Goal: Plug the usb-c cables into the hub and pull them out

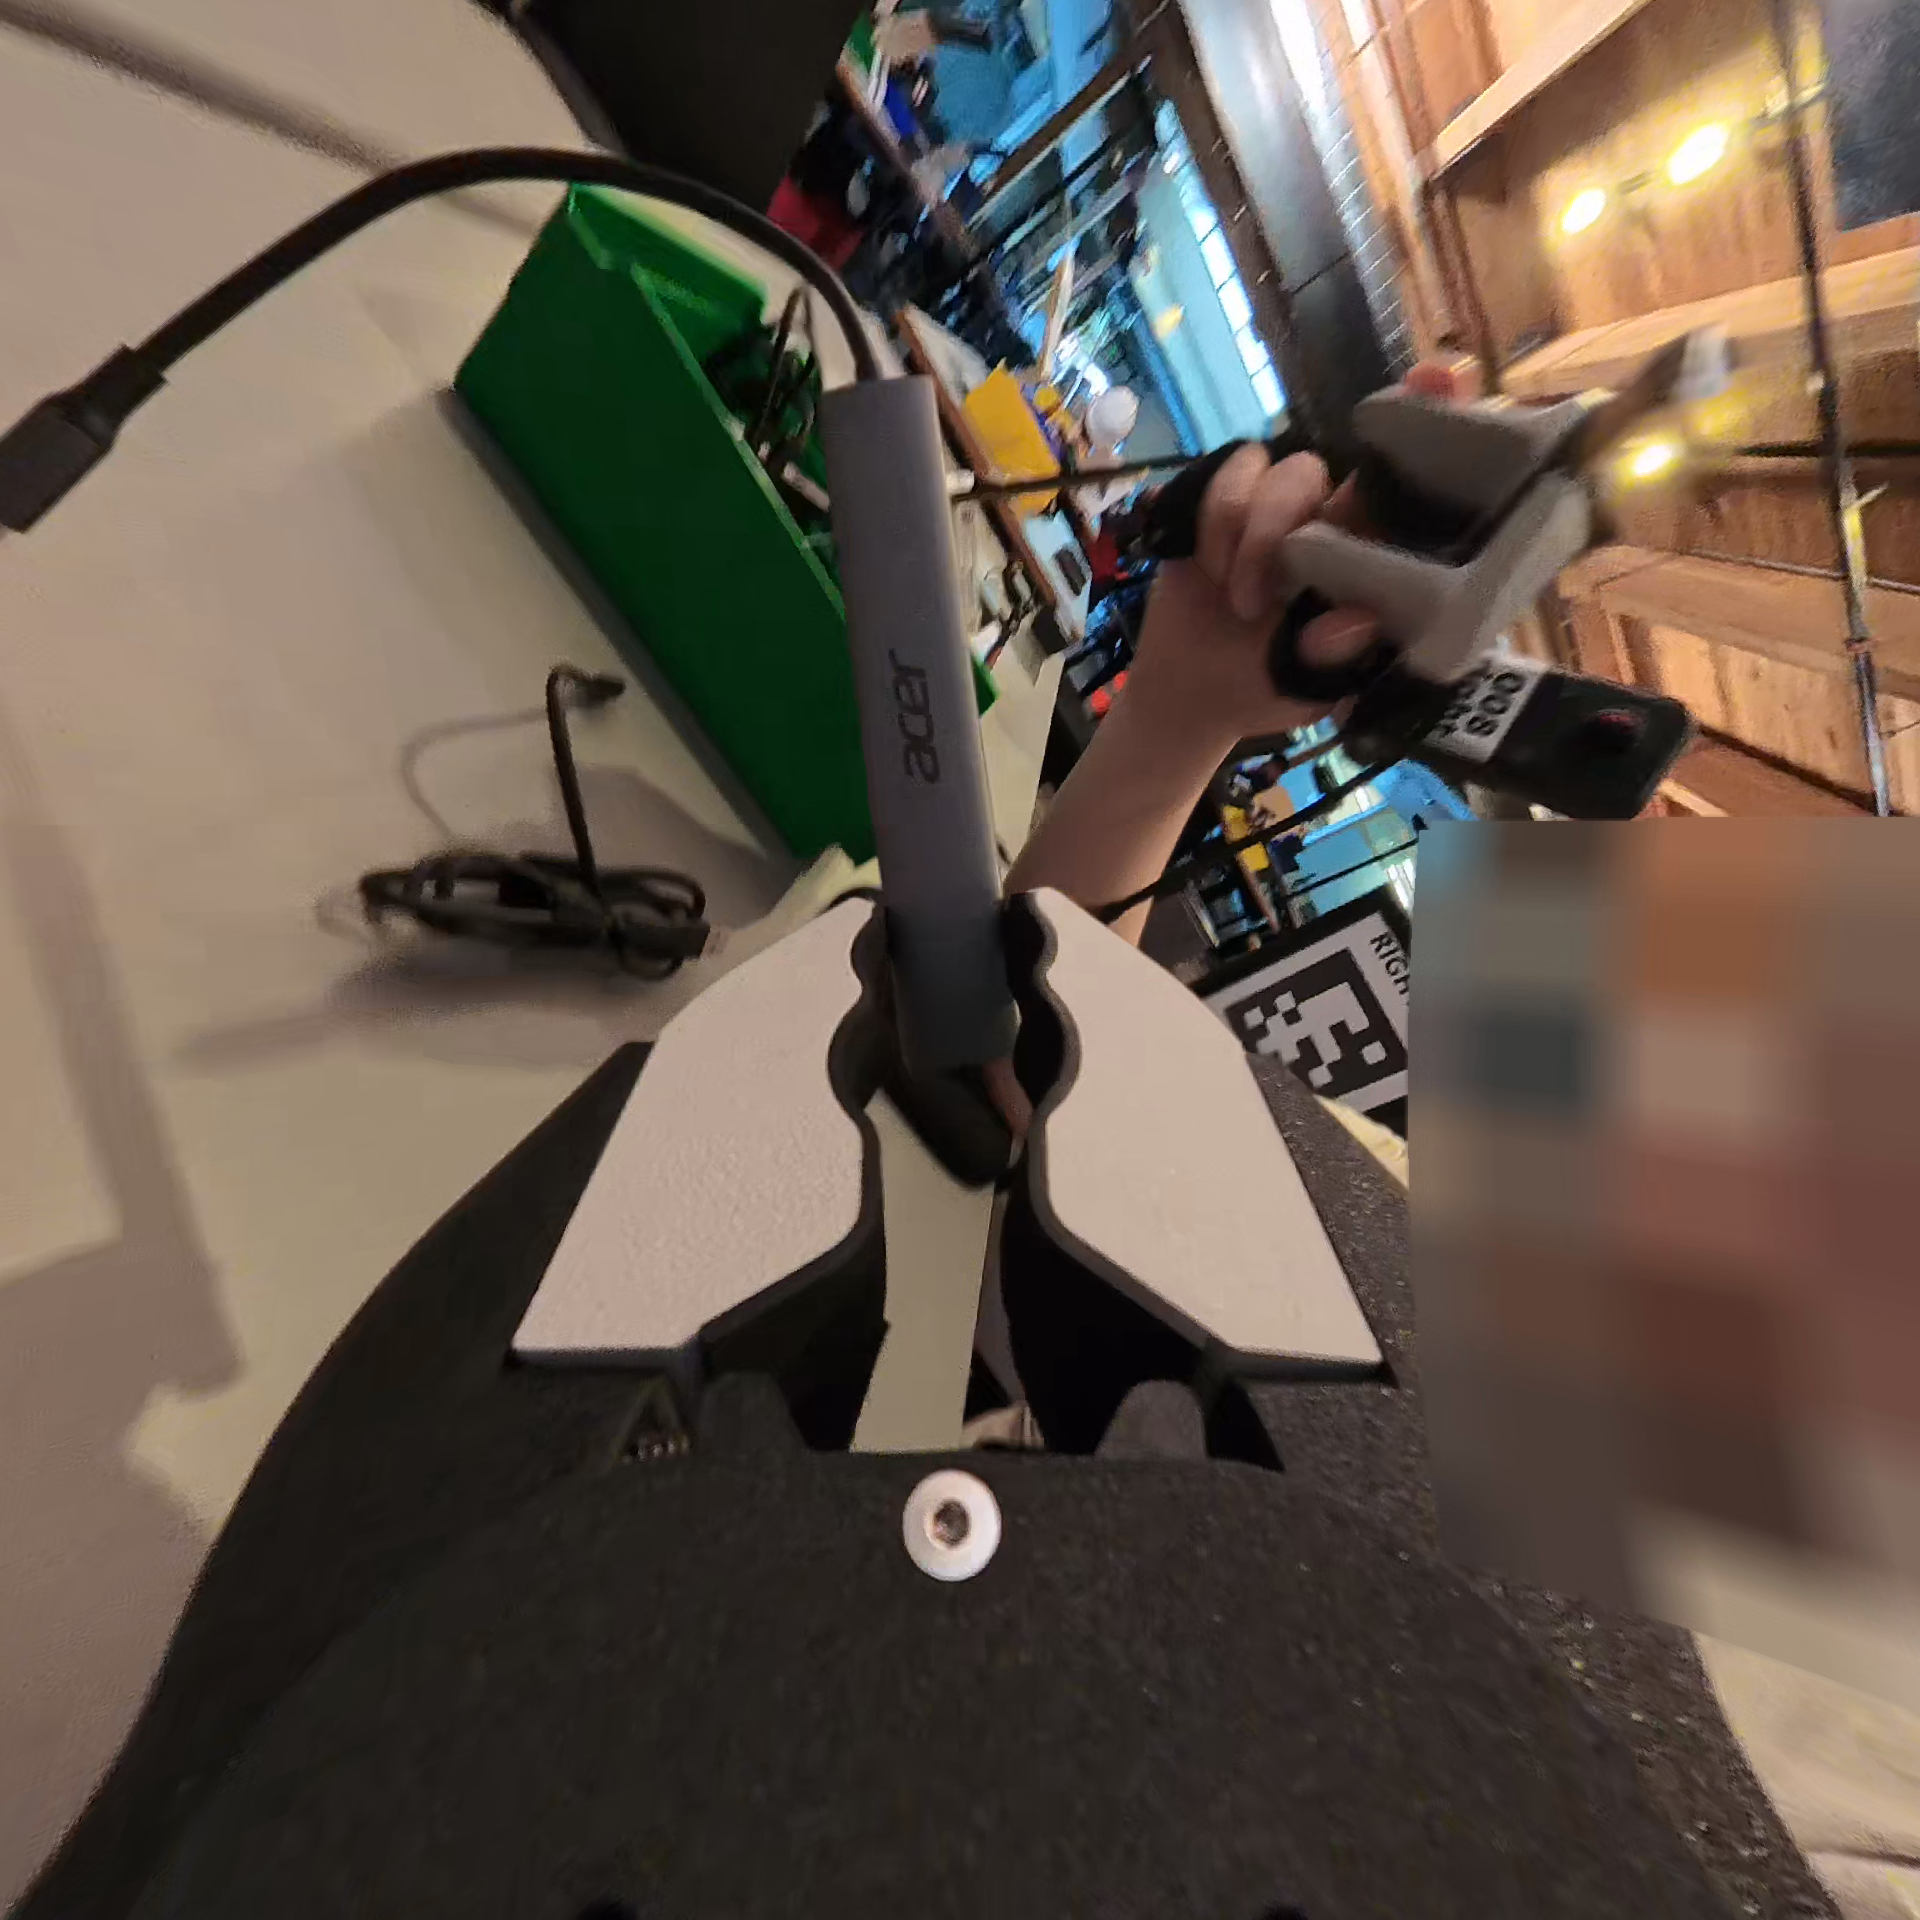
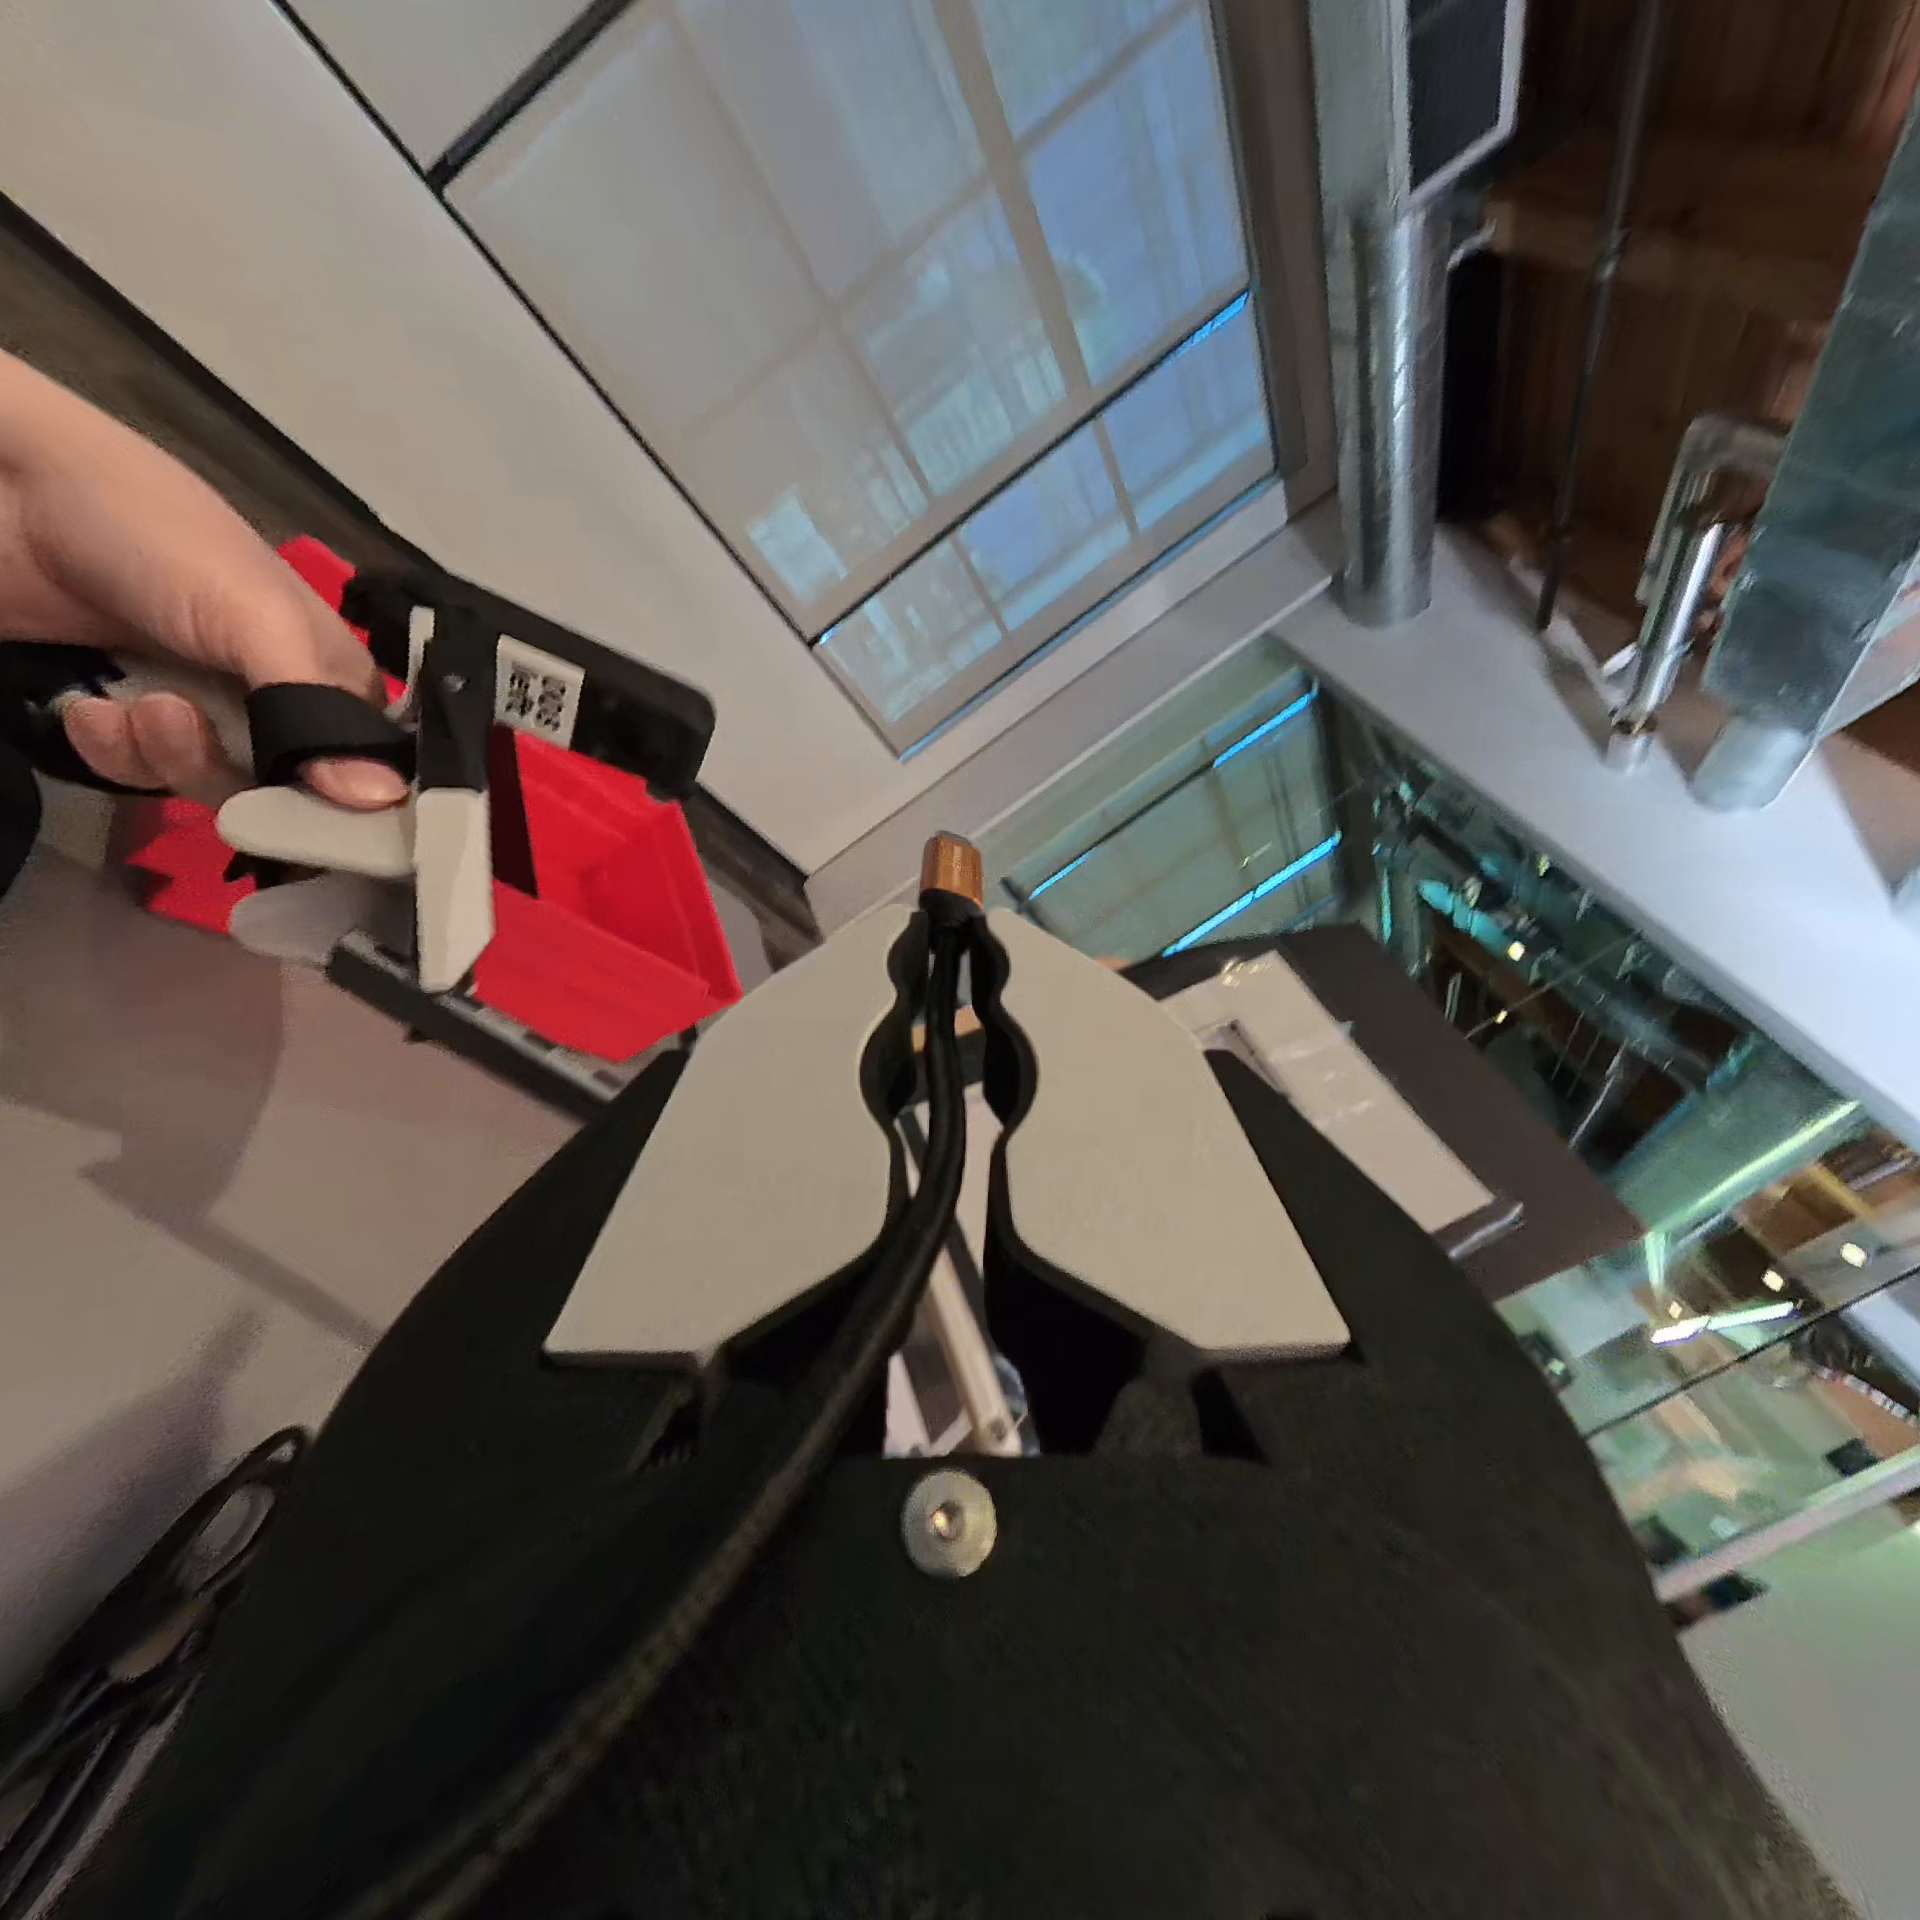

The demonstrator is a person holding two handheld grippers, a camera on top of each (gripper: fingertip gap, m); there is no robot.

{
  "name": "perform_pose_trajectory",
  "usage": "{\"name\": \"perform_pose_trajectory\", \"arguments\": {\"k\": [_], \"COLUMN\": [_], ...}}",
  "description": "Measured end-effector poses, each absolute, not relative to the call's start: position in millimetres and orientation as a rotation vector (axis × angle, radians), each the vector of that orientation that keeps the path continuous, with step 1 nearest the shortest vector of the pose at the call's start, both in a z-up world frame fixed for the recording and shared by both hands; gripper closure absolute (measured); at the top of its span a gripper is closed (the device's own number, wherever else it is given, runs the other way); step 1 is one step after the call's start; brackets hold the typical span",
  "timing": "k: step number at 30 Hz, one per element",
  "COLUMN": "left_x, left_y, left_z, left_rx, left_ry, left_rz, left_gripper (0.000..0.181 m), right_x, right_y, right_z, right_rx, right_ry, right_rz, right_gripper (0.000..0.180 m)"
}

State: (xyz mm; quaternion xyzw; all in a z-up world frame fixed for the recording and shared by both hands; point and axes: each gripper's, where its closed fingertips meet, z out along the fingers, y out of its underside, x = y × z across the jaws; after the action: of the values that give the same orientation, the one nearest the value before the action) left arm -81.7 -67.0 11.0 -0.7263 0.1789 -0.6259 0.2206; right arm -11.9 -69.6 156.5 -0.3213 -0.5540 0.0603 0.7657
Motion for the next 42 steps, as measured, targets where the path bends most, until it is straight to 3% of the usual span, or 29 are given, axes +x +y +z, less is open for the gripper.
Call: {"name": "perform_pose_trajectory", "arguments": {"k": [11, 18, 27, 42], "left_x": [-59.4, -31.7, -14.9, -2.3], "left_y": [-20.5, -6.7, -18.0, -38.5], "left_z": [94.7, 121.7, 128.3, 134.3], "left_rx": [-1.524, -1.395, -1.353, -1.273], "left_ry": [0.435, 0.538, 0.59, 0.615], "left_rz": [-1.918, -1.77, -1.692, -1.876], "left_gripper": [0.16, 0.16, 0.16, 0.159], "right_x": [-10.1, 2.4, 5.3, 3.5], "right_y": [-23.8, 15.0, 13.7, -15.8], "right_z": [129.6, 128.8, 150.1, 166.0], "right_rx": [-0.998, -1.153, -0.954, -0.753], "right_ry": [-1.213, -1.003, -0.683, -0.583], "right_rz": [0.019, -0.157, -0.26, -0.264], "right_gripper": [0.172, 0.172, 0.172, 0.172]}}
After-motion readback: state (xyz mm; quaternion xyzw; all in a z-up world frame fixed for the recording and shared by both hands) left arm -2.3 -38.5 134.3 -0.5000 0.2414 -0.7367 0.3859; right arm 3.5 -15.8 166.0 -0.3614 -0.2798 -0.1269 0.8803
